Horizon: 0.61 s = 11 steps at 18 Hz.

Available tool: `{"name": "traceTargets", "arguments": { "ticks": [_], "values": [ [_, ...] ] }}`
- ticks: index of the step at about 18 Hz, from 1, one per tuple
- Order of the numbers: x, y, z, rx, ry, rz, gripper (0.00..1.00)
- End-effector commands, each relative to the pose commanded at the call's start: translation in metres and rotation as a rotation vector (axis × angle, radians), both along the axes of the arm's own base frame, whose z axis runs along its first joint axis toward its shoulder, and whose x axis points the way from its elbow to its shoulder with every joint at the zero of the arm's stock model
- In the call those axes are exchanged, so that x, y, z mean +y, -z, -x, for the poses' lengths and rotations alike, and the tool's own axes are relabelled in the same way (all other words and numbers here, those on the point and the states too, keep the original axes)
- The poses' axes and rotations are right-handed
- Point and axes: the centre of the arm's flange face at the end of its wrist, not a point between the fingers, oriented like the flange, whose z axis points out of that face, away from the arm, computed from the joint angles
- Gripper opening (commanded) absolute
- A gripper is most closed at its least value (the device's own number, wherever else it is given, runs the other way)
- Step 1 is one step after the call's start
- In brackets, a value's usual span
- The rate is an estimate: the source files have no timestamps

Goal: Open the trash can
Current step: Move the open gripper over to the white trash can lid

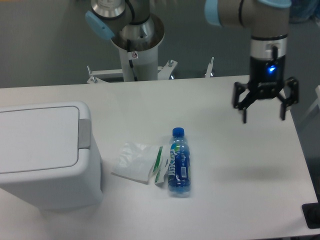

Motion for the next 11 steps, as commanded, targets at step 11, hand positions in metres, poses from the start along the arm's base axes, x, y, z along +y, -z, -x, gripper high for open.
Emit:
{"name": "traceTargets", "arguments": {
  "ticks": [11],
  "values": [
    [0.088, -0.032, -0.133, -0.057, 0.16, -0.069, 1.0]
  ]
}}
